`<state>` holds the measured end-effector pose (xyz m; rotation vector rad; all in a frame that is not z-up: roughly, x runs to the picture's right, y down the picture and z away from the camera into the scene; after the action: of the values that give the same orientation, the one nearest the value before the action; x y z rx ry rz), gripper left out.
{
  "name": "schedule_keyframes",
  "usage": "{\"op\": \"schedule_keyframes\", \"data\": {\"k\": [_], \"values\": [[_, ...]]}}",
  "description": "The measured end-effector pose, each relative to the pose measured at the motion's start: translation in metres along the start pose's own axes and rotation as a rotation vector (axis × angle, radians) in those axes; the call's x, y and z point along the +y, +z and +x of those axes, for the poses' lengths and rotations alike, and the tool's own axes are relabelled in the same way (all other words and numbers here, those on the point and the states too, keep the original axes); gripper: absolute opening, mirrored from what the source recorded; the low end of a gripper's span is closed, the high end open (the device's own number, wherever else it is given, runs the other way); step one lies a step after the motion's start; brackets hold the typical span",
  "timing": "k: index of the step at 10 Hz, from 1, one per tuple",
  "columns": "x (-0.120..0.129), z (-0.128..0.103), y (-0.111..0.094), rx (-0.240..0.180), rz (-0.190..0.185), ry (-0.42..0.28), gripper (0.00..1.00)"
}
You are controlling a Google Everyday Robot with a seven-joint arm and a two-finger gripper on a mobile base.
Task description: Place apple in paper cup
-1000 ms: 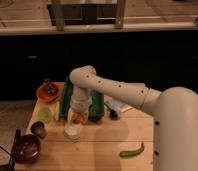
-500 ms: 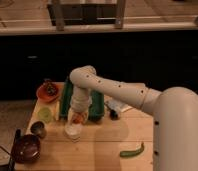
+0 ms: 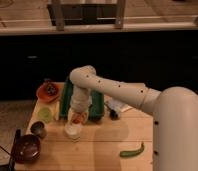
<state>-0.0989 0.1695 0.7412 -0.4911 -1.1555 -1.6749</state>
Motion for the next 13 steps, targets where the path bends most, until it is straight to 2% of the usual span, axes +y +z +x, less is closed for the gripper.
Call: {"op": "schedule_keyframes", "data": {"k": [6, 8, 10, 12, 13], "values": [[0.0008, 0.0002, 0.0002, -0.001, -0.001, 0.0, 0.39], [0.0008, 0.0002, 0.0001, -0.002, -0.001, -0.001, 0.34], [0.0007, 0.0002, 0.0001, -0.002, -0.001, -0.001, 0.33], [0.001, 0.0003, 0.0002, -0.003, -0.002, -0.001, 0.34], [0.001, 0.0004, 0.0002, -0.003, -0.002, -0.001, 0.38]]}}
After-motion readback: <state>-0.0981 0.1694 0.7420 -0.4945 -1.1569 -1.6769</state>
